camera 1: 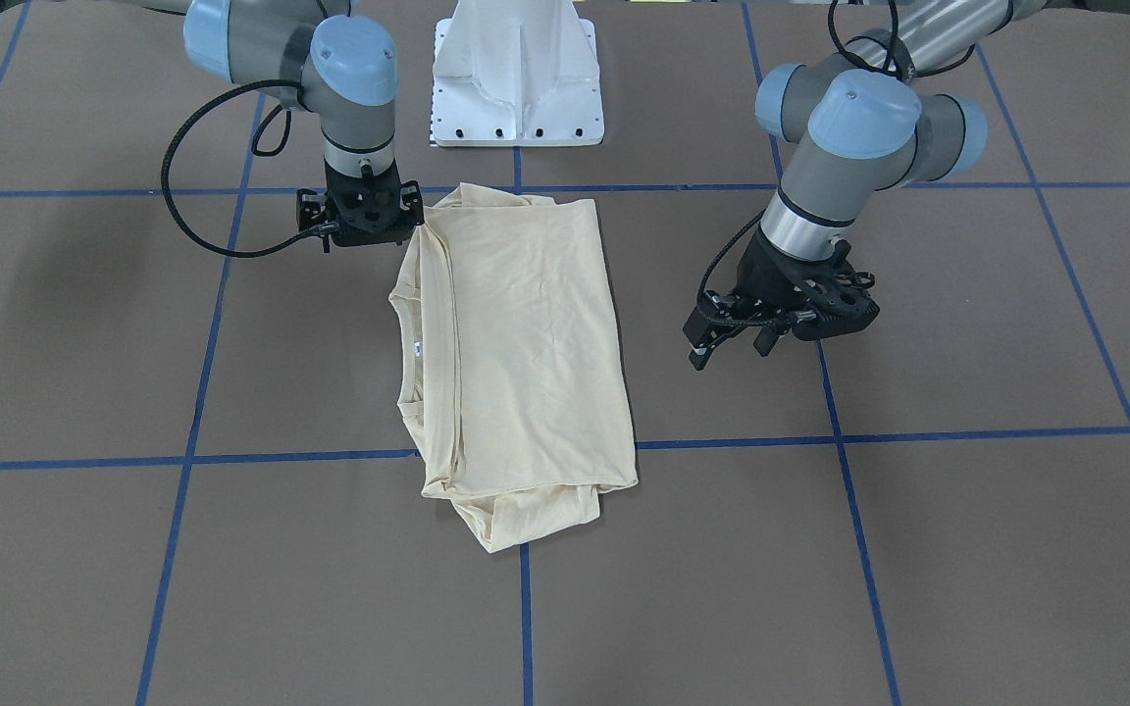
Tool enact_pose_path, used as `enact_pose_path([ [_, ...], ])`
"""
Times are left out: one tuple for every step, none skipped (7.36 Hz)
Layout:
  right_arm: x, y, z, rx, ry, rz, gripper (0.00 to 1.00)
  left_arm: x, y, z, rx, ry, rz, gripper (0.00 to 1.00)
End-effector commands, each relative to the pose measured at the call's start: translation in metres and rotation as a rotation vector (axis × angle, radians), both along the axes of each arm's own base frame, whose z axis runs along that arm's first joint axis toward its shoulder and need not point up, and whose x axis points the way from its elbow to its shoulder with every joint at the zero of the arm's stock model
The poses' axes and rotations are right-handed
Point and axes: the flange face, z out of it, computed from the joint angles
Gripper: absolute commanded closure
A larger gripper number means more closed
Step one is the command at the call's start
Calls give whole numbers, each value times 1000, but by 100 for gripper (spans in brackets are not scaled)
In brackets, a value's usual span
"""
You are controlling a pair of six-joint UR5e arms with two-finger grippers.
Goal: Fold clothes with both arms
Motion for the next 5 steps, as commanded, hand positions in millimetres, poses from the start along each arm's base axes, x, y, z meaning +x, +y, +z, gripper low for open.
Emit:
enact_pose_path([
  [-7,-9,-32,86,-138,18,0,-1,0,1,1,-2,1,0],
  [-24,-15,-29,119,-176,28,0,-1,0,1,2,-3,2,0],
  [-33,-6,-27,146,-168,25,0,0,0,1,1,-4,2,0],
  [-40,5,-28,150,-173,11,0,0,-1,4,-2,-7,2,0],
  [-50,21,-31,151,-179,-1,1,-1,1,3,0,-5,0,0],
])
